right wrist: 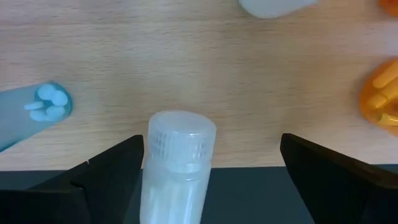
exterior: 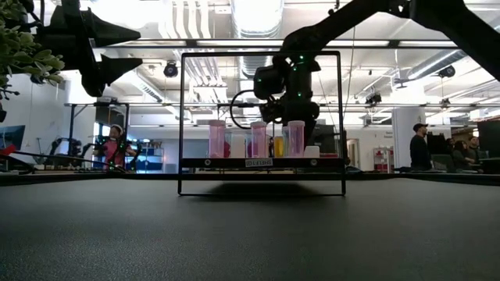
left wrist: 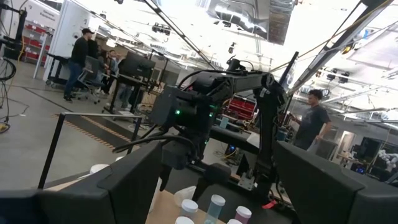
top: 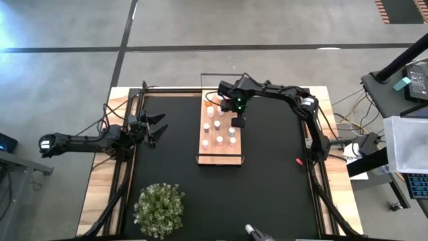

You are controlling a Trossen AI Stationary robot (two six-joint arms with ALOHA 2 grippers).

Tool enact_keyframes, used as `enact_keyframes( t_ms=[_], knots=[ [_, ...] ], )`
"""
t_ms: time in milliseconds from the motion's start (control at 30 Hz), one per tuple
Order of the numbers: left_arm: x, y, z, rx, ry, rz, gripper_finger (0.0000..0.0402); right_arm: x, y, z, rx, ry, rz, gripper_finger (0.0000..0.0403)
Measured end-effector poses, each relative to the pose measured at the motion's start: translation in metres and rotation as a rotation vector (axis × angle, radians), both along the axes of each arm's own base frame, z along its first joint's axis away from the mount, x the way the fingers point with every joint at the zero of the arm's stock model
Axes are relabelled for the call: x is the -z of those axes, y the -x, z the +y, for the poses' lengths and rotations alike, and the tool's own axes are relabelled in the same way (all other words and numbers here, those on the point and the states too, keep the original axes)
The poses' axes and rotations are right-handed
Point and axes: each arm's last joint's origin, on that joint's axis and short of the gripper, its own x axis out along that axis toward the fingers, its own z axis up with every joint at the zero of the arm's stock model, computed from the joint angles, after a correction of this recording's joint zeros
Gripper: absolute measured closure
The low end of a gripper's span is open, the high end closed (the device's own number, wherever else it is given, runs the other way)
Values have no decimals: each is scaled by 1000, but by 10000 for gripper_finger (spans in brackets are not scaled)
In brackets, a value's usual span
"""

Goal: Pick and place medicine bottles onto shelf by color
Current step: Put the white pill bottle on the shelf aligned with the other white pill bottle

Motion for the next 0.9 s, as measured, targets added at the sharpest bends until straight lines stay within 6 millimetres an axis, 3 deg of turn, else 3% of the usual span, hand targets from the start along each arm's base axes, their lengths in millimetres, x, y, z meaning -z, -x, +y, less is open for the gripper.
enact_keyframes(
  t_ms=[900],
  knots=[
    [0, 0, 0, 0, 0, 0, 107, 2, -7, 8, 109, 18, 6, 37]
  ],
)
